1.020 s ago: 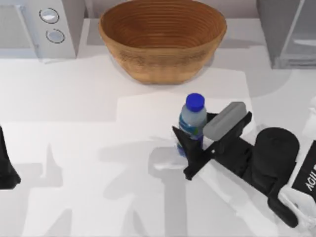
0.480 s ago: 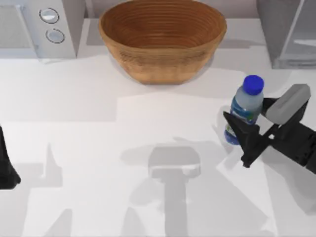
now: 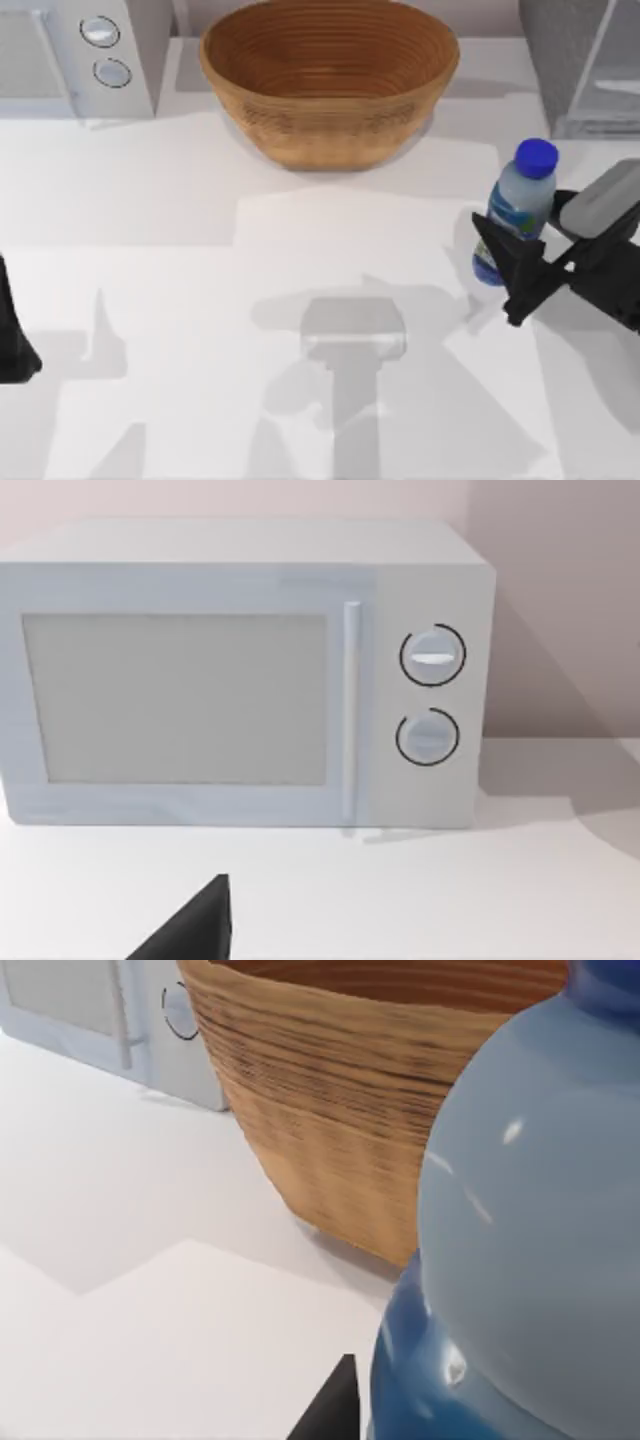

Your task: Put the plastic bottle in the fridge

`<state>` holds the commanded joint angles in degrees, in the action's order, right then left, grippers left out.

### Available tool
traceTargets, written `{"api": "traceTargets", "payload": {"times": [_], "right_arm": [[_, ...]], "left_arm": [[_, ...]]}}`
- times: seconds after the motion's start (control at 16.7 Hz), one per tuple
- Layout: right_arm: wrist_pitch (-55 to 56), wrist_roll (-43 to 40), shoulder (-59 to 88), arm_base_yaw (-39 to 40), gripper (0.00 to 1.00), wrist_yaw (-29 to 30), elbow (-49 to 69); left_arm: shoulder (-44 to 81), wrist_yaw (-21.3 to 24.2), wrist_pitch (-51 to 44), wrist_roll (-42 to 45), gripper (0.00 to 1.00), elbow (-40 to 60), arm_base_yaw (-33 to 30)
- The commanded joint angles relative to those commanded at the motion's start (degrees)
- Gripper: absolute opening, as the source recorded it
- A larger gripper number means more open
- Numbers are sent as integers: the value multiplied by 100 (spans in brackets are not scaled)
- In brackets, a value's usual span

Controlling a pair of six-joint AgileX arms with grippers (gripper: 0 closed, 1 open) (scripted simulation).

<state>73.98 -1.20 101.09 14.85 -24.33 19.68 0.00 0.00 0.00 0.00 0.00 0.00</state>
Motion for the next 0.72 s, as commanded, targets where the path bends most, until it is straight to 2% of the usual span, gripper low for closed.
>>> {"api": "traceTargets", "payload": {"times": [0.3, 0.72], "right_arm": [[-1643, 291, -2088, -552, 1, 605, -382], [-4638, 445, -6364, -1262, 1, 1638, -1167]], "left_arm": [[0, 0, 0, 0, 100, 0, 0], [0, 0, 0, 0, 100, 0, 0]]}}
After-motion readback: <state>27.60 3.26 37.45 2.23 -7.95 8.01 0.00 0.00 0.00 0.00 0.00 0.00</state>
